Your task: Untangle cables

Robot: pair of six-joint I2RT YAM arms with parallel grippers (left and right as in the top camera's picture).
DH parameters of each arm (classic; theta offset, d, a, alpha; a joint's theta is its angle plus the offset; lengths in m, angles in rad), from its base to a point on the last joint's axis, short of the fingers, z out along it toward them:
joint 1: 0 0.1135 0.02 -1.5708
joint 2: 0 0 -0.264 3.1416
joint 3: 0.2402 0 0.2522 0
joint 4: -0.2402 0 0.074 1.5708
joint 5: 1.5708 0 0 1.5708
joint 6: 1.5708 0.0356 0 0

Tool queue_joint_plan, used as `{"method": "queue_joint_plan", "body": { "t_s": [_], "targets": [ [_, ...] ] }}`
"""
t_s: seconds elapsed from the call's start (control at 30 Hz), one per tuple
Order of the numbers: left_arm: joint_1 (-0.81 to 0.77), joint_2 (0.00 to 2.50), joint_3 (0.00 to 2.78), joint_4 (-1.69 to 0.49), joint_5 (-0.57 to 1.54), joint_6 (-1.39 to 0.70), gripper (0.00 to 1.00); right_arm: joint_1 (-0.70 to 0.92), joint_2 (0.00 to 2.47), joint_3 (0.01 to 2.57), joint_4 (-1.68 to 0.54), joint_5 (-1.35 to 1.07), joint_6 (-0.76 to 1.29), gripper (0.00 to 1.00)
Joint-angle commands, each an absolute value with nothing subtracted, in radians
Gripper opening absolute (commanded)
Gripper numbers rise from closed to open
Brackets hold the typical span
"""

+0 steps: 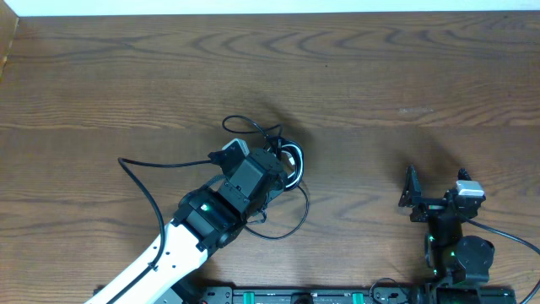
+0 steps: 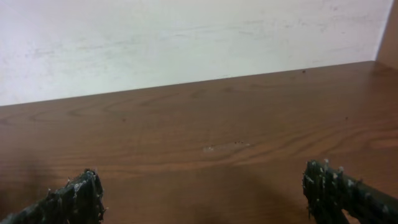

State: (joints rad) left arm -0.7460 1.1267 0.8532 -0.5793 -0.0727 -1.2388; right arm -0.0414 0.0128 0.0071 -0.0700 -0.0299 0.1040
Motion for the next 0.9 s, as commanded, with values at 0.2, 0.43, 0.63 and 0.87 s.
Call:
{"method": "queue_joint_plan", "body": {
  "t_s": [0.2, 0.43, 0.63, 0.87],
  "targets": [
    [-0.743, 1.159, 0.87, -0.62, -0.071, -1.252, 0.07, -0.036, 0.013, 0.006, -0.074, -0.029, 0.116, 0.99],
    [-0.743, 1.286, 0.868, -0.65, -0.056, -1.255, 0.08, -0.036, 0.013, 0.006, -0.074, -0.029, 0.116, 0.99],
    [-0.743, 1.384, 0.868, -0.65, -0.032, -1.256, 0.08, -0.036, 0.013, 0.006, -0.074, -0.029, 0.116, 0.99],
    [-0.743, 1.426, 0.868, -0.65, -0.029, -1.256, 0.08, -0.036, 0.013, 0.006, -0.074, -0.029, 0.116, 0.99]
  ]
}}
